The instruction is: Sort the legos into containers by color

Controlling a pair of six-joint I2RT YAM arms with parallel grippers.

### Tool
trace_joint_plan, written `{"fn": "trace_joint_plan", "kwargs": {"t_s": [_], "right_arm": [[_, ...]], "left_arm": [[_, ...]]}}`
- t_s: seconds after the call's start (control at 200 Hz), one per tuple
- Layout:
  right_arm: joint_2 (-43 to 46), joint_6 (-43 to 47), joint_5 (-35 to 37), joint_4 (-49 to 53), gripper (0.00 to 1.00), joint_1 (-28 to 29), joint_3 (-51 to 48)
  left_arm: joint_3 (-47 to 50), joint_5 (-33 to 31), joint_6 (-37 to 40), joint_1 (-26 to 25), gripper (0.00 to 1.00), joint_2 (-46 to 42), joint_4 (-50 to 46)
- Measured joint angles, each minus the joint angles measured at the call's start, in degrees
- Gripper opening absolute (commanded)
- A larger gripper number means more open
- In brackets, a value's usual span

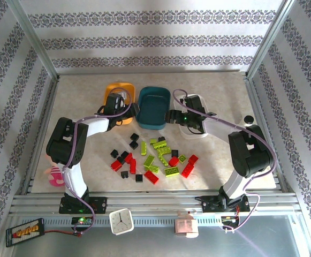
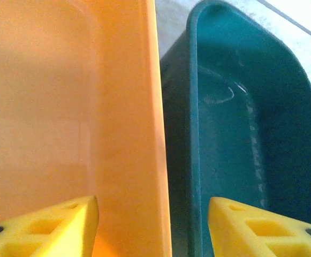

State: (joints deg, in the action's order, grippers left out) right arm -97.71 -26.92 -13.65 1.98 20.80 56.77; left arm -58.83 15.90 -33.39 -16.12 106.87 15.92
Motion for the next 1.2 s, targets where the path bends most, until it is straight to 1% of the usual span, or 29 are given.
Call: {"fn": "trace_joint_plan", "kwargs": {"t_s": [0.26, 0.46, 0.62, 0.725, 0.83, 0.919, 0.944, 0.954, 0.989, 1.014, 1.094, 1.199], "right_arm": [[-0.31, -0.13, -5.57, -0.46, 0.87, 0.11, 0.22], [-1.70, -1.31, -9.62, -1.90, 0.87, 1.66, 2.32], [-2.47, -2.56, -10.32, -2.62, 0.87, 2.62, 3.19], [-1.40, -2.82, -8.46, -2.62, 0.87, 2.62, 2.58], [5.11, -2.78, -4.57, -1.01, 0.88, 2.86, -0.87], [13.33, -2.75, -0.44, 1.27, 0.87, 3.65, -3.85], [15.89, -2.75, 0.98, 1.75, 0.86, 4.22, -4.87], [16.65, -2.73, 1.53, 1.90, 0.86, 4.37, -5.22], [19.82, -2.78, 3.41, 2.60, 0.85, 5.29, -6.84], [22.12, -2.78, 4.70, 3.32, 0.83, 6.10, -8.26], [28.06, -3.28, 8.83, 5.84, 0.79, 8.61, -13.18], [35.82, -5.01, 14.71, 11.76, 0.75, 11.87, -20.81]], "left_arm": [[9.16, 1.46, -4.85, -2.71, 0.54, -6.10, 3.80], [11.41, 2.45, -7.69, -4.02, 0.56, -7.93, 7.48], [11.41, 2.49, -9.05, -4.00, 0.63, -8.07, 8.22], [11.52, 2.47, -9.14, -4.04, 0.68, -10.27, 7.91], [11.80, 2.01, -8.92, -4.04, 0.72, -16.65, 6.62], [12.00, 1.68, -7.93, -4.04, 0.89, -24.06, 5.20], [12.26, 1.60, -7.80, -4.04, 0.98, -26.40, 4.94], [12.39, 1.64, -7.61, -4.04, 1.00, -27.15, 4.85], [13.29, 1.46, -7.37, -4.07, 1.00, -30.47, 4.50], [14.16, 1.42, -7.30, -4.07, 1.00, -33.16, 3.96], [17.92, 1.11, -7.17, -4.09, 0.99, -40.83, 2.80], [24.30, 0.35, -7.17, -4.15, 0.99, -51.54, -0.24]]}}
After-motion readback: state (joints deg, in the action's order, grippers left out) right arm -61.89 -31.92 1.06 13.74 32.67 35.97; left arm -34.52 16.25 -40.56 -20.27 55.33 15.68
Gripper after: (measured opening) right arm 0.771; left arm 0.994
